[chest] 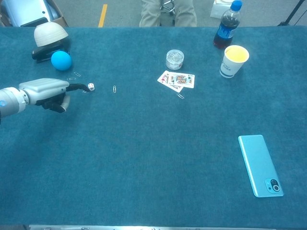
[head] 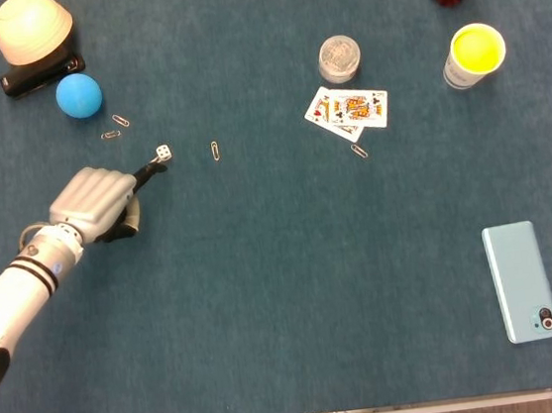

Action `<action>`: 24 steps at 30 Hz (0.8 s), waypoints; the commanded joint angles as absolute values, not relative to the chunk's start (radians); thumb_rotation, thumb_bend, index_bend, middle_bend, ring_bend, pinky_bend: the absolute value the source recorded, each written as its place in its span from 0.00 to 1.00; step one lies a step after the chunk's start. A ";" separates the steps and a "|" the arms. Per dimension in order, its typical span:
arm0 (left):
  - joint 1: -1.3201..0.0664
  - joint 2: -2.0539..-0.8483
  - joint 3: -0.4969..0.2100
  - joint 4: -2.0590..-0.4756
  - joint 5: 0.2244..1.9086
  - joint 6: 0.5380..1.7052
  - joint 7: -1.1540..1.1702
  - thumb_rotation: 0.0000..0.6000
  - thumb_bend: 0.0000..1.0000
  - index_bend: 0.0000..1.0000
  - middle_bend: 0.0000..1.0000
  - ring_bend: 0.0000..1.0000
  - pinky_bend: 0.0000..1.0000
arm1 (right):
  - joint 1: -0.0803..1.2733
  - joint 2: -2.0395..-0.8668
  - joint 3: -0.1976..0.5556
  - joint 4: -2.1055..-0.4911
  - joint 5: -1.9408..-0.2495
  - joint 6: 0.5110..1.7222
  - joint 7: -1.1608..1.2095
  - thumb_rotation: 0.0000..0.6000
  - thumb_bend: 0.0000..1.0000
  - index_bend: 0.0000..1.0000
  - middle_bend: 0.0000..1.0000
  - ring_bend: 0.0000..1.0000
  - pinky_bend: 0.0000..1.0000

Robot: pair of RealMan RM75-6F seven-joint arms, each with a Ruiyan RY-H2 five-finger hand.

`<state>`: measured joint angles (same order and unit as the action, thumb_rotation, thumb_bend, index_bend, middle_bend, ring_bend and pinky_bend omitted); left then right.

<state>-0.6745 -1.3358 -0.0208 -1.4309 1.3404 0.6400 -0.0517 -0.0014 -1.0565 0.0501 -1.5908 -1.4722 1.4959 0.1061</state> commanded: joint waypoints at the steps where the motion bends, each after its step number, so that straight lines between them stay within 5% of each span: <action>1: -0.683 -1.349 -0.020 -1.422 1.334 0.633 -0.054 0.87 0.88 0.10 1.00 1.00 0.99 | -0.001 -1.056 0.051 -1.591 -1.472 1.495 0.106 1.00 0.45 0.28 0.38 0.27 0.35; 24: -0.718 -1.410 -0.022 -1.336 1.309 0.624 -0.073 0.87 0.88 0.10 1.00 1.00 0.99 | -0.008 -1.055 0.055 -1.594 -1.464 1.503 0.105 1.00 0.45 0.28 0.38 0.27 0.35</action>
